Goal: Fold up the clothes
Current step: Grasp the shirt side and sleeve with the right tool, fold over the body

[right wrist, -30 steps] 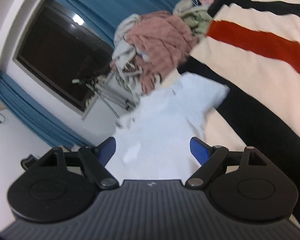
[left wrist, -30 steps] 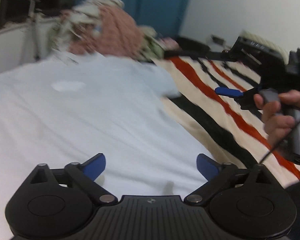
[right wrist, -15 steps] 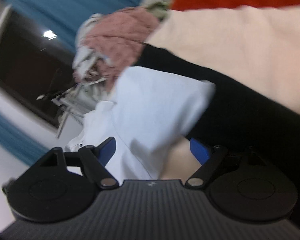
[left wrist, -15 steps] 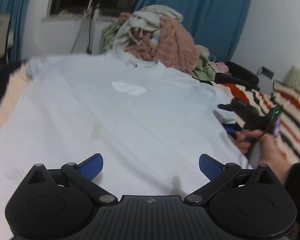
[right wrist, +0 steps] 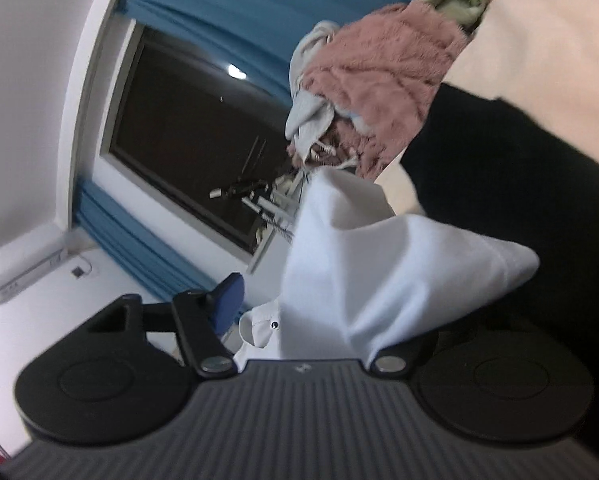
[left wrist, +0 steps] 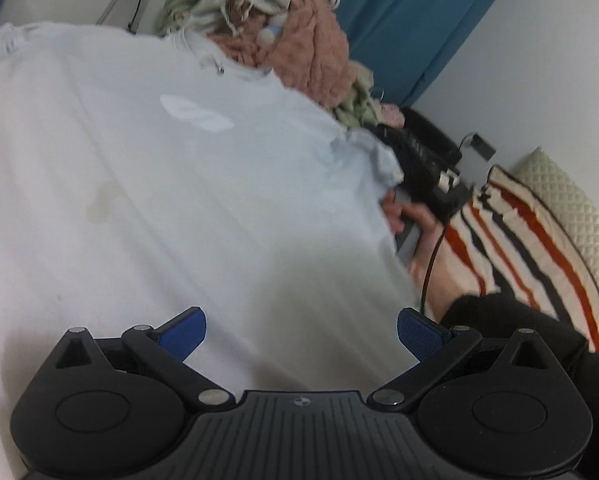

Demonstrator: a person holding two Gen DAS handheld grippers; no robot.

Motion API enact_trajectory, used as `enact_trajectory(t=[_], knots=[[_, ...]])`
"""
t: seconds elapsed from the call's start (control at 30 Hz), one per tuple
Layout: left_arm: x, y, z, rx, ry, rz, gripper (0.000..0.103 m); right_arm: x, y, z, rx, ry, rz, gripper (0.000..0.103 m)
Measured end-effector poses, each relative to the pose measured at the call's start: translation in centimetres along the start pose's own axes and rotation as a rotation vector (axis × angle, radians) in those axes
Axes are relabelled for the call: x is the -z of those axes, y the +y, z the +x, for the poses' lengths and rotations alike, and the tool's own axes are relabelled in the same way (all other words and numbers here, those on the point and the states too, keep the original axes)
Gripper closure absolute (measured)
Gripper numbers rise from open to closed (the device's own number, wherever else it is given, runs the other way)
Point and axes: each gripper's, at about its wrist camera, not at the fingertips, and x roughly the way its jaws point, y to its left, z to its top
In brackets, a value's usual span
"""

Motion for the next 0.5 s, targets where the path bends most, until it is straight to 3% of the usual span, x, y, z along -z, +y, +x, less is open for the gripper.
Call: enact_trajectory(t=[0.07, 0.1, 0.13, 0.2, 0.3, 0.4, 0.5], knots=[[0.1, 0.2, 0.5, -0.012, 0.009, 0.005, 0.000, -0.5, 0.7, 1.3, 0.037, 0.036, -0.039, 0.055], [0.2, 0.2, 0.6, -0.016, 0.008, 0.005, 0.000, -0.6, 0.9, 1.7, 0.091, 0.037, -0.053, 0.071], [0.2, 0.1, 0.6, -0.020, 0.008, 0.005, 0.000, -0.6, 0.7, 1.8, 0.138, 0.032, -0.030, 0.078], [0.1, 0.2, 0.6, -0.033, 0.000, 0.002, 0.000, -0.7, 0.0, 1.3, 0.171, -0.011, 0.041, 0.085], [-0.2, 0.4, 0.5, -0.055, -0.014, -0.002, 0.000, -1.0, 0.3, -0.5, 0.213, -0.111, 0.045, 0.090], [-0.5, 0.6, 0.2, -0.094, -0.047, 0.020, 0.000, -1.3, 2.6, -2.2, 0.278, -0.190, -0.030, 0.091], [-1.4, 1.3, -0.5, -0.137, -0.088, -0.023, 0.000, -1.9, 6.2, -2.7, 0.365, -0.220, -0.115, 0.091]])
